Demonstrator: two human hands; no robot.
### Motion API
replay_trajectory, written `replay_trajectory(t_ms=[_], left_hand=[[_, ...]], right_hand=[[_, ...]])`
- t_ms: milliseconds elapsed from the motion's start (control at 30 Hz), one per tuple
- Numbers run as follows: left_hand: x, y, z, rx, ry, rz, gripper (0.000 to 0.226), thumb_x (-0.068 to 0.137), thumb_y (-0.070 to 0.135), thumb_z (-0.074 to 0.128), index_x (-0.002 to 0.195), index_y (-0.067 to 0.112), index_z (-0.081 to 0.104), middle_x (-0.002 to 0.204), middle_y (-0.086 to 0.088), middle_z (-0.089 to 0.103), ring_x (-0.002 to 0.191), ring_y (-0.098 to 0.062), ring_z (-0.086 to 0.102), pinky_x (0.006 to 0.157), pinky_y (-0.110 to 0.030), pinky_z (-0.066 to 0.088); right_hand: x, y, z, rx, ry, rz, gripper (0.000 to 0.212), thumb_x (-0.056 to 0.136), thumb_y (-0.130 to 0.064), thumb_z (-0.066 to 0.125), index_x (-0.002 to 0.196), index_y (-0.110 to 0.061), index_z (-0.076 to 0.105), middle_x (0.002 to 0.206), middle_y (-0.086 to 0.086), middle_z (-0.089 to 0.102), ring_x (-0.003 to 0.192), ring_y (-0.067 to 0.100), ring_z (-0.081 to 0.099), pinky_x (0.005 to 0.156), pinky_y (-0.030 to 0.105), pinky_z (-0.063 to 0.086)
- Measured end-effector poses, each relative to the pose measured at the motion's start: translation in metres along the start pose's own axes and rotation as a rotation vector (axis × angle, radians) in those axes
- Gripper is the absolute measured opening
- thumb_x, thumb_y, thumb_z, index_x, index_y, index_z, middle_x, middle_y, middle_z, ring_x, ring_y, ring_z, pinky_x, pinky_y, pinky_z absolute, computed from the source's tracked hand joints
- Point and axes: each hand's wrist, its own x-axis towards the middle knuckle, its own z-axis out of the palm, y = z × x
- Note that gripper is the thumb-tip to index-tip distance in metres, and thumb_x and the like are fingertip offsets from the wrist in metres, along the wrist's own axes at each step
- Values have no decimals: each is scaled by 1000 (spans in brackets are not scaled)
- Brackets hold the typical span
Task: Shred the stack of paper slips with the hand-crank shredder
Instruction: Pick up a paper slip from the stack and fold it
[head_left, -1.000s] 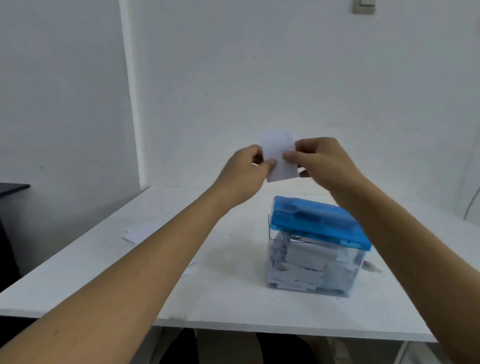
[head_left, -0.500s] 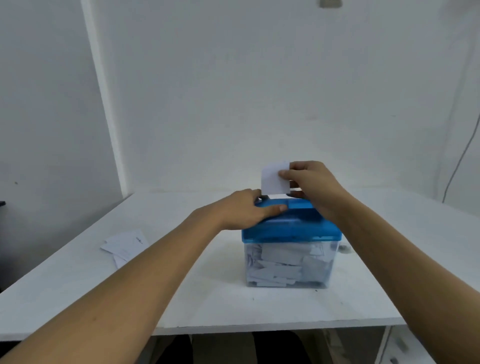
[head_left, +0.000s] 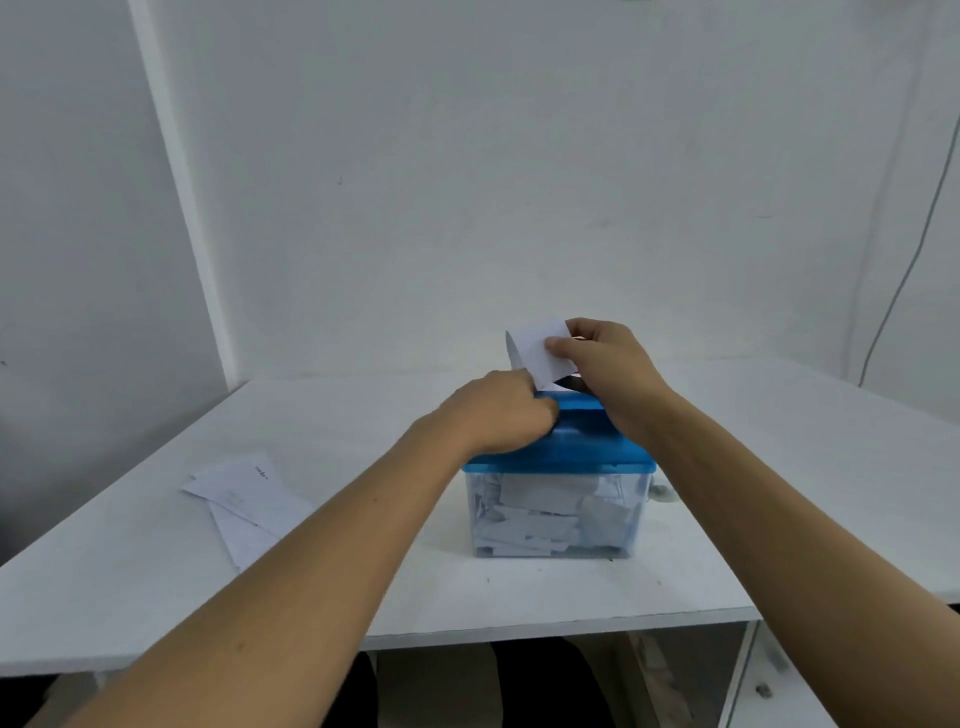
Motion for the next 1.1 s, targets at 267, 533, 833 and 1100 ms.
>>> replay_trajectory(t_ms=[267,533,833,1100], left_hand=[[-2,-13,15,-563,306,-62,27,100,20,40,123,21,53,114,-2,66,89,-18,57,70,-31,45],[-5,-13,20,-686,418,-13,26,100,16,32,82,22,50,79,0,54,72,-19,46,61,-30,34],[-3,-21,27,-591,517,59,18,108,21,39,106,11,54,98,-3,63,82,-15,57,65,-25,48],[-3,-21,28,-594,573,72,17,109,27,39,112,17,52,110,2,61,90,-11,57,66,-11,45]], right_hand=[[2,2,-1,-67,-4,13,6,87,-13,71,89,-10,76,98,6,75,102,27,68,98,44,55],[-1,1,-4,-155,-173,-39,11,87,-12,74,96,-15,79,95,-6,78,93,9,71,80,19,51],[-2,3,-3,-220,-133,-55,26,87,-12,74,114,-12,74,103,-3,76,92,9,70,66,10,50],[-2,6,-3,-270,-85,-99,25,88,-14,75,113,-11,74,102,-1,76,93,16,71,80,22,56]])
